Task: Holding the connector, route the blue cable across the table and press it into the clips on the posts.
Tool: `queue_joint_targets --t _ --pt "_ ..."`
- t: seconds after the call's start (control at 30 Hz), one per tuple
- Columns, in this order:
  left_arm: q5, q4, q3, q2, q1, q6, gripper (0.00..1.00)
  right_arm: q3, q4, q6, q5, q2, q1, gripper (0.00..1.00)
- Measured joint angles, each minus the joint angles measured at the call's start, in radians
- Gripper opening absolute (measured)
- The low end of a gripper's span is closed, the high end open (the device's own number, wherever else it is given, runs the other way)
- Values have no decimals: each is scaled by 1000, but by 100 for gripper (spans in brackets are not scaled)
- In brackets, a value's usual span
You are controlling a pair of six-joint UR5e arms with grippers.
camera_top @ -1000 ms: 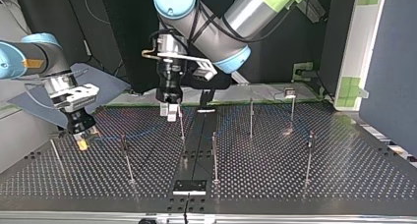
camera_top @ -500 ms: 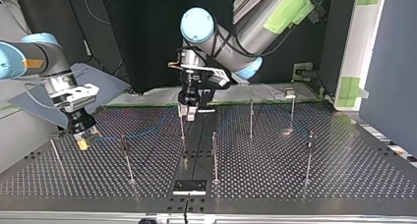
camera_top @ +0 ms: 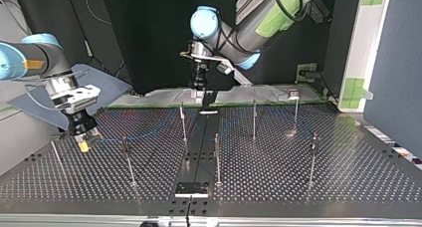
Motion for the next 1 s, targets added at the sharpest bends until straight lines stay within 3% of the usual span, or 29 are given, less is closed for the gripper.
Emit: queue_joint_targets --t 0.27,0.47,0.73,1.0 --pt "-64 68 -68 -68 -24 -44 100 0 0 0 0 1 0 0" --pt "-101 130 -130 -118 -39 -1 100 0 -1 0 1 1 -1 0" --pt "-105 202 -202 -72 -50 51 100 1 0 0 0 2 0 0" --pt "-104 268 -267 -7 -53 53 100 1 1 0 0 3 0 0"
